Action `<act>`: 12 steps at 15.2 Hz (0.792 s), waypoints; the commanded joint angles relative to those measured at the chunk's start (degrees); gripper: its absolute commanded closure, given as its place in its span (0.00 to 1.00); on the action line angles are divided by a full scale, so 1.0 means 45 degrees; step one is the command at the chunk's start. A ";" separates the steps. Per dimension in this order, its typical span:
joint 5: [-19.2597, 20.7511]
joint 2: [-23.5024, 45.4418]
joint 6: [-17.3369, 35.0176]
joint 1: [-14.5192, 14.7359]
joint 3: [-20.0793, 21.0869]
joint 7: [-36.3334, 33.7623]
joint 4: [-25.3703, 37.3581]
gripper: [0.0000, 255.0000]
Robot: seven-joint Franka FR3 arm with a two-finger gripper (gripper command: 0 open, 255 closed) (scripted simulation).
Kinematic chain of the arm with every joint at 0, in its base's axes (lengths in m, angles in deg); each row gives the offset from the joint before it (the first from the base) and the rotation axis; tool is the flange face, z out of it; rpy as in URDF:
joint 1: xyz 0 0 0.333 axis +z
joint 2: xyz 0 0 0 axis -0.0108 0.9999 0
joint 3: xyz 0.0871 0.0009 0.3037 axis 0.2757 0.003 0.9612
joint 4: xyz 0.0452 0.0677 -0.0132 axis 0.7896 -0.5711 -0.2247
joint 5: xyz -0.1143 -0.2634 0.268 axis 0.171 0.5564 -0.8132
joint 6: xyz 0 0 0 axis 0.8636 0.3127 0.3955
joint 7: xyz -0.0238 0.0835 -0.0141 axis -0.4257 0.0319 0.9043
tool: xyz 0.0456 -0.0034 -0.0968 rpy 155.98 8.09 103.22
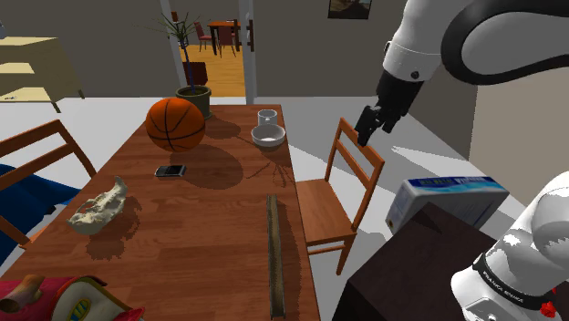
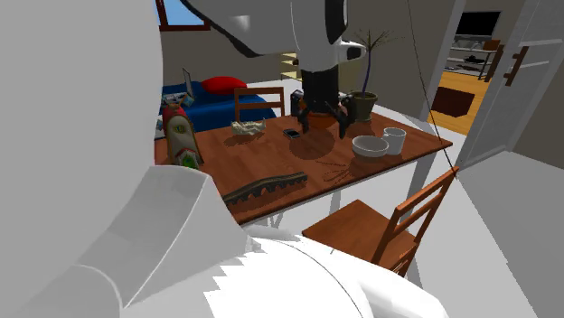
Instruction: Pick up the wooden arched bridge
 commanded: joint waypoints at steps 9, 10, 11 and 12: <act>-0.0741 0.3321 0.3004 -0.0635 0.3095 -0.4604 -0.0044 0.00; -0.0676 0.3778 0.3309 -0.0777 0.3440 -0.5118 0.0067 0.00; -0.0565 0.4260 0.3611 -0.0930 0.3785 -0.5655 0.0198 0.00; -0.0407 0.4764 0.3907 -0.1104 0.4139 -0.6215 0.0348 0.00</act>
